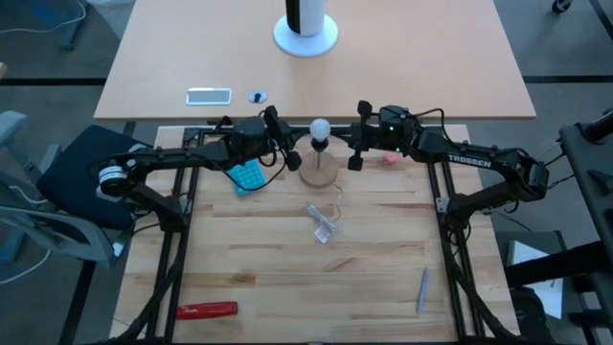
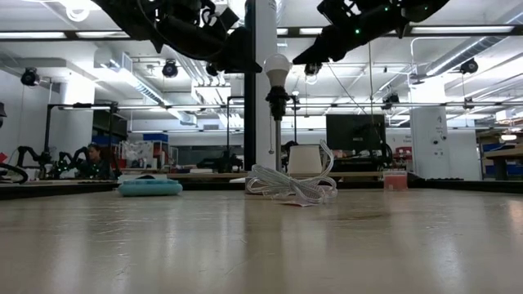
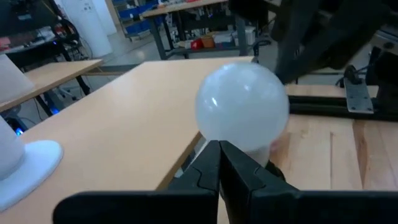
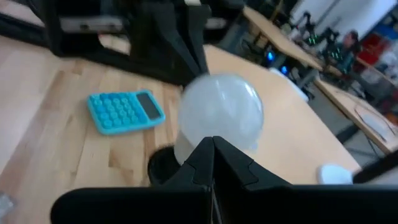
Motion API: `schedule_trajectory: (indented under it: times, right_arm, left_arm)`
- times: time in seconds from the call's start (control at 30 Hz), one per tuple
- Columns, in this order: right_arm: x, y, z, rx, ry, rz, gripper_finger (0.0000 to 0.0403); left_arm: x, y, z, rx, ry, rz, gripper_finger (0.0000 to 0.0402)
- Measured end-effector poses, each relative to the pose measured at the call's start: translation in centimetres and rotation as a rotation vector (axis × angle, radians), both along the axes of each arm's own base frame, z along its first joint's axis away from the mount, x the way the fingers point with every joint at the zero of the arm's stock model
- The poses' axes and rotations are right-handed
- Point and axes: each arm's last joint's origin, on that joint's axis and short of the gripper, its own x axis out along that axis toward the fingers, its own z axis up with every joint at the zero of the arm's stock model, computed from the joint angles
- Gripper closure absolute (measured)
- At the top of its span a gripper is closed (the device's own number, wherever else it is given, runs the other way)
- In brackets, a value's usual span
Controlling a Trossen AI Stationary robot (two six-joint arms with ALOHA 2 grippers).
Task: Screw lightbulb
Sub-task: Insert the light bulb into the desk lamp
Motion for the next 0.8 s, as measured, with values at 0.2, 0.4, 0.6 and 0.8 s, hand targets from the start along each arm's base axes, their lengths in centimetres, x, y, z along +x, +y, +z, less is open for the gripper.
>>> schedule_trajectory:
  times: [0.2,0.4,0.6,0.8]
  right_arm:
    - [-0.5,-0.3,0.0,-0.014,0.026,-0.072,0.0403]
    - [0.0,-1.3,-0.6,-0.011,0.022,-0.095,0.0403]
    - [0.7,-1.4,-1.0,-0.017,0.011,-0.063,0.0403]
    - [0.7,-1.1,-1.0,-0.006,0.015,-0.028,0.0403]
  left_arm:
    - [-0.4,-0.5,0.2,-0.024,0.019,-0.019,0.0401]
    - [-0.1,-0.9,0.4,-0.02,-0.006,-0.126,0.0401]
    - [0.1,-0.6,0.2,-0.015,-0.015,-0.113,0.0401]
    - [0.1,-0.2,0.0,-0.003,-0.006,-0.014,0.0401]
